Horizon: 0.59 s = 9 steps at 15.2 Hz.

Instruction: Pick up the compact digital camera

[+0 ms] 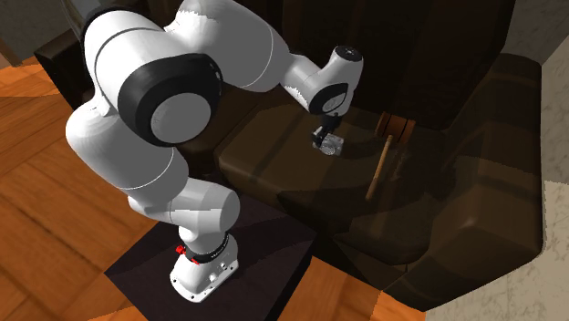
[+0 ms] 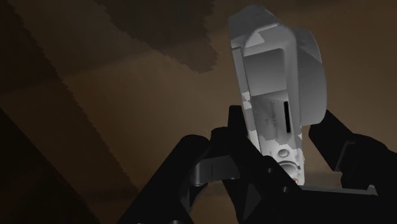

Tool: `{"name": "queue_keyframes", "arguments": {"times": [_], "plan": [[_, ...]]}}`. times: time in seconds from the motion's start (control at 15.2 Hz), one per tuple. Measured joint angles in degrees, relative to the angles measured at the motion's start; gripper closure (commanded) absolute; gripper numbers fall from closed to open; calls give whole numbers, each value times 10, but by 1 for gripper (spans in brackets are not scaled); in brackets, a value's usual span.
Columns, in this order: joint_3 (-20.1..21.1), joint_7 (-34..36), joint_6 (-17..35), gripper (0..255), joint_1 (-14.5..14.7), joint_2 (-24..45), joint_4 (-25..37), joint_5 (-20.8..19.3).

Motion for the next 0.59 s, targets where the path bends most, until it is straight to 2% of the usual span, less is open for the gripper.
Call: {"name": "queue_keyframes", "arguments": {"times": [0.59], "plan": [[17, 34, -72, 255, -9, -47, 34, -34]]}}
